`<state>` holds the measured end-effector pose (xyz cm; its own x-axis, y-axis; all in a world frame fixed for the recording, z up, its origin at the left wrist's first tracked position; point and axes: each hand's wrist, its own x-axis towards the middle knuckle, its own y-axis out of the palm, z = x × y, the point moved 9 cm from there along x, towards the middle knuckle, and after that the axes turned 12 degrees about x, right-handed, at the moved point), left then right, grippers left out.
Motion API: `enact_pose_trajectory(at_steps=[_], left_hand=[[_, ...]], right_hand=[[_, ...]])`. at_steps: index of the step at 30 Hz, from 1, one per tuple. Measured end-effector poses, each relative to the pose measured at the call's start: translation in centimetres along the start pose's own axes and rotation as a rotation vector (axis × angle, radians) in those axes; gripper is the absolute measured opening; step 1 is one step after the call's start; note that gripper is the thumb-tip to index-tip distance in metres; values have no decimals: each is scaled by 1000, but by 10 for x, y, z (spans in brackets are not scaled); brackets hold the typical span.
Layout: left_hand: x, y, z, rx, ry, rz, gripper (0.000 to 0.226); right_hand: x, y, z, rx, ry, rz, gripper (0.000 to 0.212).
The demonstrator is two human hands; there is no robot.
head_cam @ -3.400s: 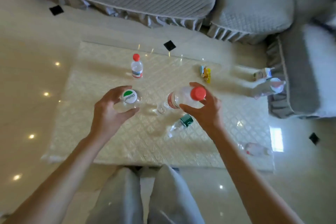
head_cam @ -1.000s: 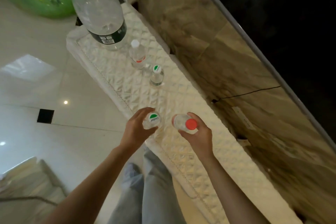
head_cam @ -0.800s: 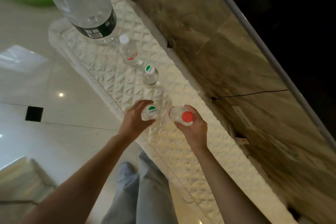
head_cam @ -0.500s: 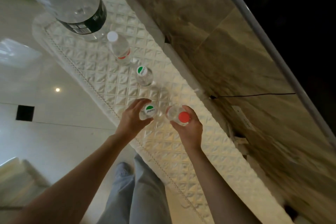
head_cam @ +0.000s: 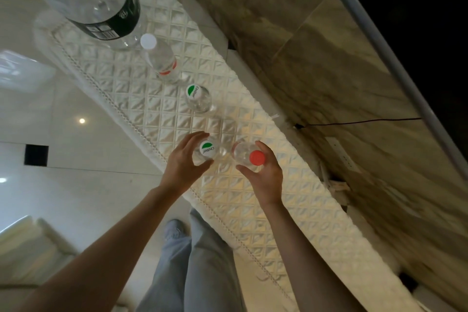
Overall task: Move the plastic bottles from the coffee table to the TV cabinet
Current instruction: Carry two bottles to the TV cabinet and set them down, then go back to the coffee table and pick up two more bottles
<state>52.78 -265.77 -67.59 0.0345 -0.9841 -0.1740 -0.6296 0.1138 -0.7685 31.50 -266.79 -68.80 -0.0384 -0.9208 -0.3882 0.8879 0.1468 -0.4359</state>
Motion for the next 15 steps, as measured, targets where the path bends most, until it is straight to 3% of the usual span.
enact_pose_trajectory(at_steps=[15], left_hand=[[-18,-11,3,-47,-131,149,81]], right_hand=[[-17,-17,16,-36,53,94,81]])
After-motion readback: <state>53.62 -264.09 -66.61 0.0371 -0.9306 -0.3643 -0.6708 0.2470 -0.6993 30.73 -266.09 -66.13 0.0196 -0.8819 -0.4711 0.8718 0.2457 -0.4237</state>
